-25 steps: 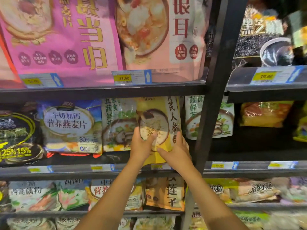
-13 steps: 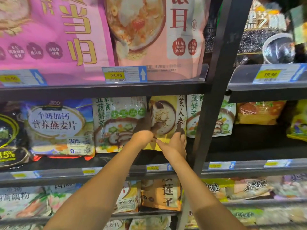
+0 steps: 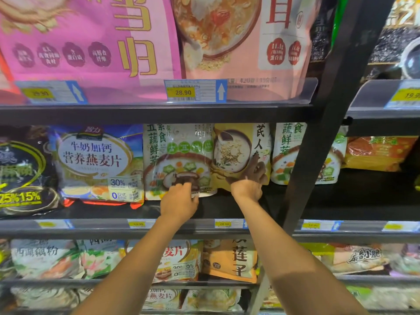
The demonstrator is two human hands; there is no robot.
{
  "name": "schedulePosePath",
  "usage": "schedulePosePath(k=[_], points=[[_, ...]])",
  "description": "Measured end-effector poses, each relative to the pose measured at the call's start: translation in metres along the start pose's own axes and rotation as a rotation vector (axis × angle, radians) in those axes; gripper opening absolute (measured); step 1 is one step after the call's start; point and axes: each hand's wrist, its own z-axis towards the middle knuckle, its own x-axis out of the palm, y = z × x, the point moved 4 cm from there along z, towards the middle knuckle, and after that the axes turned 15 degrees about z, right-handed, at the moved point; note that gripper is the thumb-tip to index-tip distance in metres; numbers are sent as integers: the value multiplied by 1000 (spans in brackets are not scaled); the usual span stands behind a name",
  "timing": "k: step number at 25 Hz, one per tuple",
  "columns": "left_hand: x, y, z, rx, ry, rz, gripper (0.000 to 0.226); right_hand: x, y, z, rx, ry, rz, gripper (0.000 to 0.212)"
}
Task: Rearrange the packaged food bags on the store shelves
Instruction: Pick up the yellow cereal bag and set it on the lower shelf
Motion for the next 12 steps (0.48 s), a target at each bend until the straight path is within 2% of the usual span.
schedulePosePath(k=[2, 4, 7, 12], points=[[6, 7, -2, 10, -3, 4, 33, 2, 7, 8, -111, -81, -30, 118], [12, 12, -4, 25, -28, 9, 32, 4, 10, 14, -123, -111, -55, 127], [18, 19, -8, 43, -51, 8, 36, 8, 11, 17, -112, -154, -76, 128], [16, 17, -14, 40, -78, -23, 38, 6, 7, 15, -115, -101, 1, 126]])
